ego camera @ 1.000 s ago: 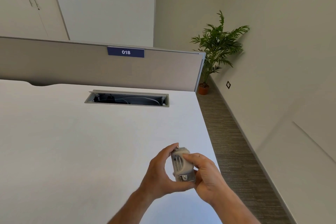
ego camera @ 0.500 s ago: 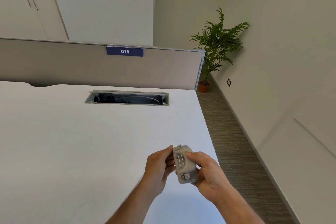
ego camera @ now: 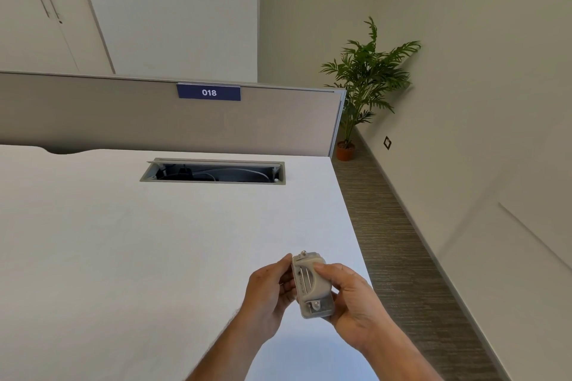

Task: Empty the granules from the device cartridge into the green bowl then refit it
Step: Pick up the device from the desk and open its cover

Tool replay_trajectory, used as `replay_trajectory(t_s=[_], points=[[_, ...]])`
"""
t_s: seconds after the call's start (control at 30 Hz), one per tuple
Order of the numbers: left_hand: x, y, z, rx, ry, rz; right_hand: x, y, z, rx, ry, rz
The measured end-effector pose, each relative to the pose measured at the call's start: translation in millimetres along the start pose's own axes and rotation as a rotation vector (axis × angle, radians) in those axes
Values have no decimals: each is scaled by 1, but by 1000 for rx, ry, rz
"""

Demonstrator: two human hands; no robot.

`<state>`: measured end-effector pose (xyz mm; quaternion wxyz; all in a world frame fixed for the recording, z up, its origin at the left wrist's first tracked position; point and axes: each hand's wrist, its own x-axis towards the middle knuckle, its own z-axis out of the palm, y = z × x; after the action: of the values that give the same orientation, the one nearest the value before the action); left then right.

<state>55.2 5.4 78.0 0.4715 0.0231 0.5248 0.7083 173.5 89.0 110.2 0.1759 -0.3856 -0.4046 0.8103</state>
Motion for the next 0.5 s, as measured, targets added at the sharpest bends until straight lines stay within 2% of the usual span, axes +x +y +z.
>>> replay_trajectory(t_s=[0.33,0.5], points=[[-14,-15,8,5,32,36,6,-23,3,131,72,-55],[-20,-21,18,-19,-26,57,6,-33,6,180,76,-45]])
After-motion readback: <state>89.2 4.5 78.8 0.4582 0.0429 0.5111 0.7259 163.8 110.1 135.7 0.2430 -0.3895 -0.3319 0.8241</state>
